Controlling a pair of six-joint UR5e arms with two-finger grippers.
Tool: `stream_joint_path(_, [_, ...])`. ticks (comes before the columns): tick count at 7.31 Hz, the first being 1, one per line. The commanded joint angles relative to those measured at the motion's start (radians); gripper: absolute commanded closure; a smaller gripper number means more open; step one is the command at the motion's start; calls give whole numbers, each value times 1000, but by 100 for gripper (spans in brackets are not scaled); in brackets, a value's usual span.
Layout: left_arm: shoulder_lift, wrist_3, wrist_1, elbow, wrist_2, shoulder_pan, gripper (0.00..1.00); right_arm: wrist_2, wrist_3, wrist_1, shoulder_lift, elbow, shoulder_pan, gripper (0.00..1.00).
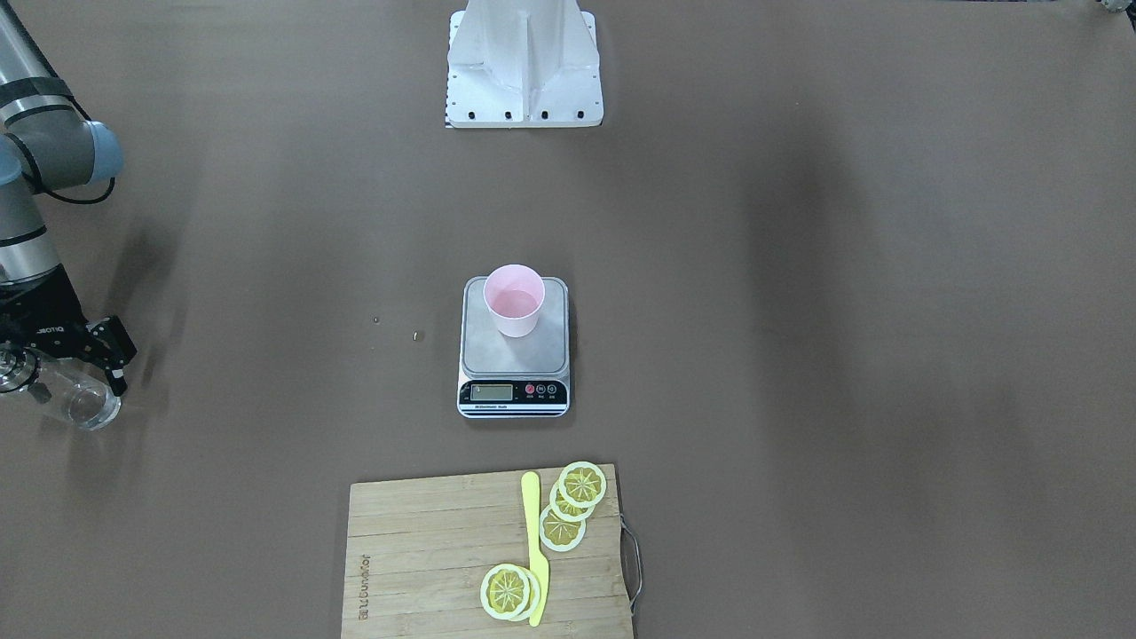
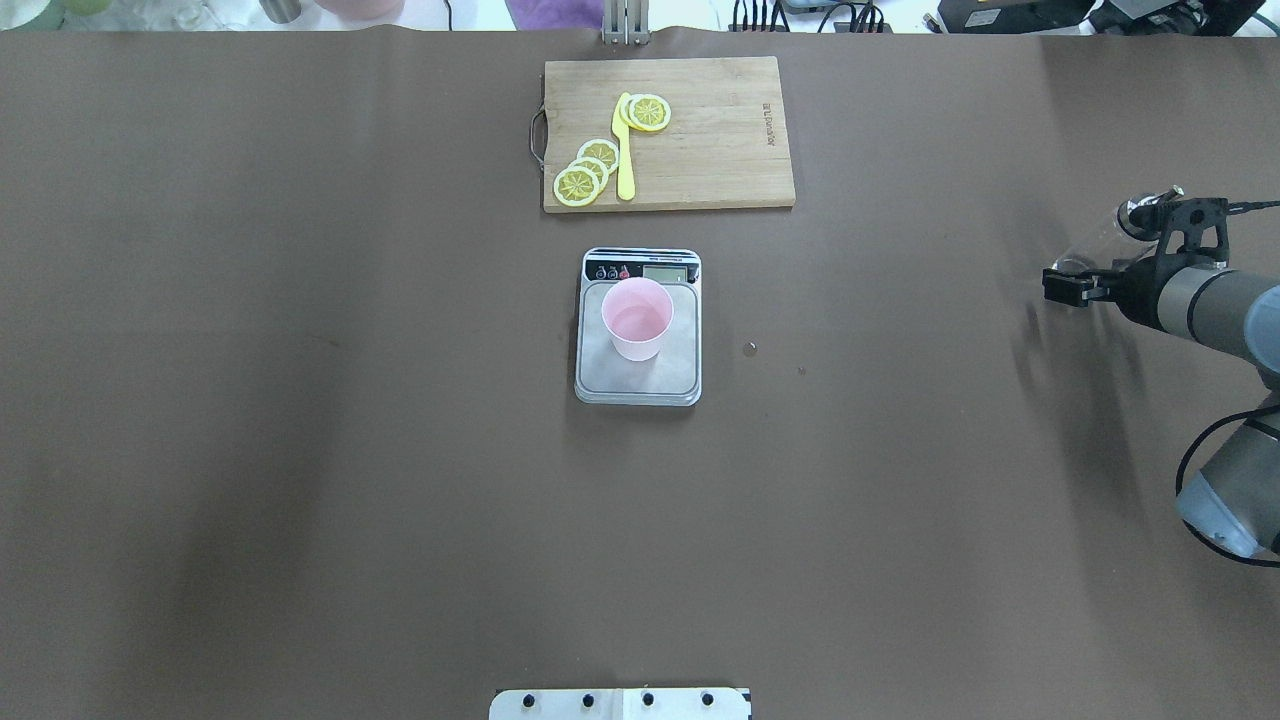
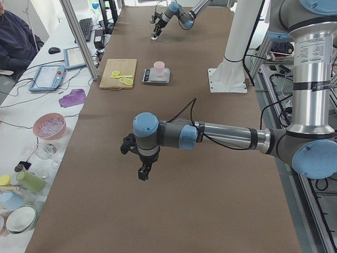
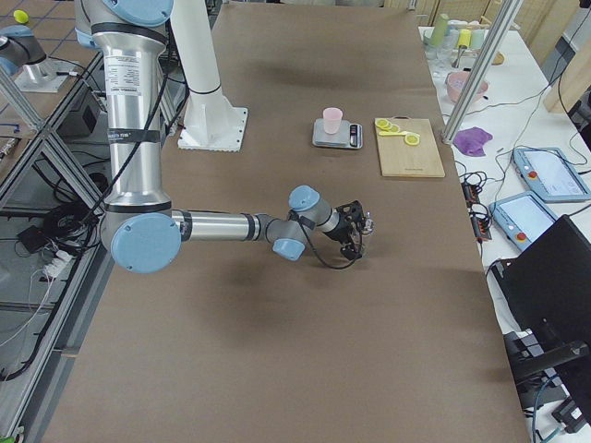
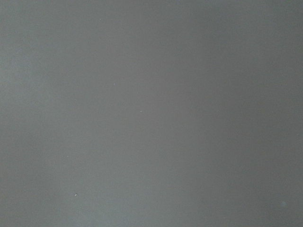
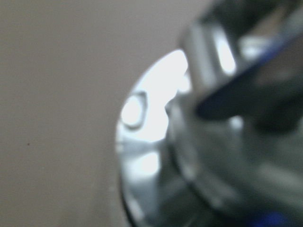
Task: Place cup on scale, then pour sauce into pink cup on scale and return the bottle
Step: 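Grasp the glass sauce bottle by its metal top with the right gripper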
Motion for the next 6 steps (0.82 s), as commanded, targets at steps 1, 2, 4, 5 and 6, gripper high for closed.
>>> stream_joint_path(1, [1,0,-2,0,0,0,2,0,-2,43,-11,-13,0,6])
stream_joint_path(2, [1,0,-24,5,0,0,2,-1,-2,43,-11,-16,0,6])
stream_joint_path(4, [3,0,-28,8,0,0,2,-15,-2,43,2,-31,-2,6])
stream_joint_path(5, [3,0,-28,8,-2,0,2,-15,-2,43,1,-31,0,6])
stream_joint_path(6, [1,0,-28,8,-2,0,2,-15,-2,43,1,-31,0,6])
